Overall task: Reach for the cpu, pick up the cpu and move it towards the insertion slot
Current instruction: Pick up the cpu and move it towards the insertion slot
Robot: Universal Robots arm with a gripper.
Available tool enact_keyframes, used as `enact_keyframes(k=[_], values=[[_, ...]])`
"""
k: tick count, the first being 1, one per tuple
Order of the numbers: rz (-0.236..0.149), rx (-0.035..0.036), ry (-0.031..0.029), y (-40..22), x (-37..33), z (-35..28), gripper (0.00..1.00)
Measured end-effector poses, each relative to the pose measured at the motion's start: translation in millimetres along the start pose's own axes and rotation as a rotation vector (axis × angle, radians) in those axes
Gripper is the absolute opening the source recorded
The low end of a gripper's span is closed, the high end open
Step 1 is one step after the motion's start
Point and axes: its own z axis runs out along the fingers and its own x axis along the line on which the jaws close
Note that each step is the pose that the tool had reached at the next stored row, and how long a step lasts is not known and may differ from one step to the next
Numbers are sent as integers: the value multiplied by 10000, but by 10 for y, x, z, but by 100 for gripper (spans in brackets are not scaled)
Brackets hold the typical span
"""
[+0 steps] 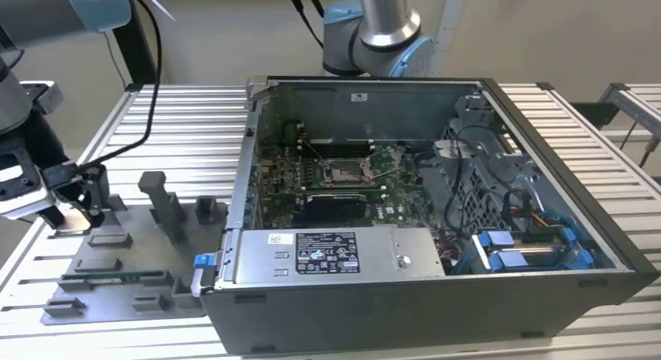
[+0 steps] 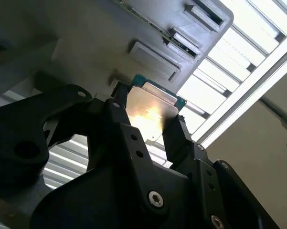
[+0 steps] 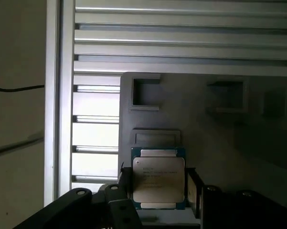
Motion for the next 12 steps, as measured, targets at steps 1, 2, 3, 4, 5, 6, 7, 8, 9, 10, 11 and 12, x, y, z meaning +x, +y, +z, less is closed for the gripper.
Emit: enact_keyframes(k=[1, 2, 3, 4, 5, 6, 7, 8, 9, 10, 11, 12], values=[[0, 0, -1, 1, 0, -21, 0], [0, 0, 0, 2, 0, -45, 0], [0, 1, 0, 3, 0, -69, 0], [0, 0, 0, 3, 0, -92, 0], [0, 0, -1, 5, 0, -115, 0], [0, -1, -1, 5, 0, -139, 0], [0, -1, -2, 6, 0, -163, 0], [0, 0, 0, 7, 0, -189, 0], [-2, 0, 0, 8, -1, -217, 0], [-2, 0, 0, 9, -1, -240, 0], [-2, 0, -1, 9, -1, -264, 0], [-1, -1, -1, 11, -1, -292, 0]])
